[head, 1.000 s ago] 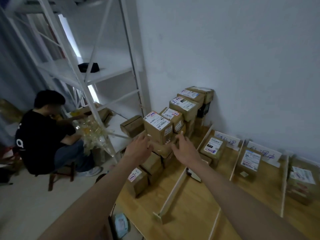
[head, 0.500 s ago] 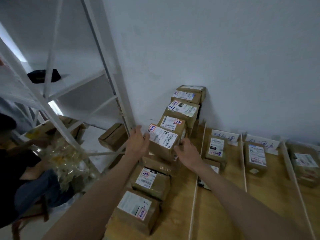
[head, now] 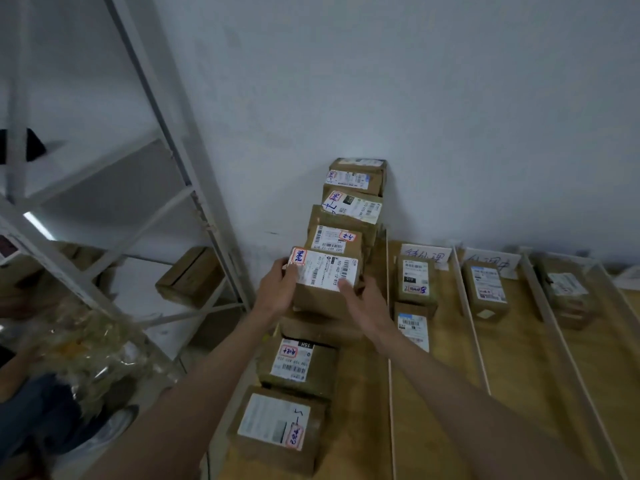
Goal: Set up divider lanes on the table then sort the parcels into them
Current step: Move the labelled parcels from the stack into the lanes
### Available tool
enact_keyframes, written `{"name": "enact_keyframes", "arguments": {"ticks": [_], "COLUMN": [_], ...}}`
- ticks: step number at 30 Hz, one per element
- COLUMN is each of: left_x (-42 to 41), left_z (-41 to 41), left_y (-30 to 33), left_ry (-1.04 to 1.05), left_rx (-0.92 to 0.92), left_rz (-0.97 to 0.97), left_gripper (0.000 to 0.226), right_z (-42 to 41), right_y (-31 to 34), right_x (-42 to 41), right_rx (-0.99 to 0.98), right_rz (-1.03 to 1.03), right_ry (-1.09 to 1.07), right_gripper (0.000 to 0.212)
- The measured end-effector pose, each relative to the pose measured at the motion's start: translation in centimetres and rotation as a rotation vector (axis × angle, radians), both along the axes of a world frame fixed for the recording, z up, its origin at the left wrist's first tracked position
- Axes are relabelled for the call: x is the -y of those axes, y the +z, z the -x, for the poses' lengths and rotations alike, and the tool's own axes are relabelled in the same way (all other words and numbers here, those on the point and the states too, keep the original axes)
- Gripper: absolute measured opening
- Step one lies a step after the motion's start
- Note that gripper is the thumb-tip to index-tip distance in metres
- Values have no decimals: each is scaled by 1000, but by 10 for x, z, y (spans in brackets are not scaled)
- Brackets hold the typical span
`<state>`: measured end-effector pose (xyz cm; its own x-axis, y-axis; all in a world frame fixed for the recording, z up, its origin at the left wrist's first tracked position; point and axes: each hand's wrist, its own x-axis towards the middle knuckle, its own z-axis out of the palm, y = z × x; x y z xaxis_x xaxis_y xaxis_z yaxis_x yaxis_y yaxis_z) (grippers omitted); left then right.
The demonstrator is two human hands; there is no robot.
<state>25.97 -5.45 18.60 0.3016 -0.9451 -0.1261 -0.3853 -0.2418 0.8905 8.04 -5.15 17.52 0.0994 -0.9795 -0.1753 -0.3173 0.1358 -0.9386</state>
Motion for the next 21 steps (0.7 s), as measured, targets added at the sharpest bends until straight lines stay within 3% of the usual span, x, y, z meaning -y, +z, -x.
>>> {"name": "enact_keyframes", "arguments": {"ticks": [3,11,14,18,21], "left_x": [-14,-42,-43,-44,-45], "left_z": [3,10,9,6,9], "left_y": [8,7,10,10,12], "left_ry": [-57,-73,-142,-276,-345], "left_rx": [-34,-218,-197,-205,-251], "left_rz": [21,-9,-38,-183,-242], "left_gripper": [42,26,36,50,48], "right_z": [6,22,29,41,46], "right_y": [-2,9,14,19,25], "right_x": [0,-8,-12,-12,-12], "right_rx": [104,184,145,114,113], "right_rz": [-4,65,86,108,98], "right_ry": [-69,-191,-171,-125,-111], "right_gripper": [68,37,33,6,13]}}
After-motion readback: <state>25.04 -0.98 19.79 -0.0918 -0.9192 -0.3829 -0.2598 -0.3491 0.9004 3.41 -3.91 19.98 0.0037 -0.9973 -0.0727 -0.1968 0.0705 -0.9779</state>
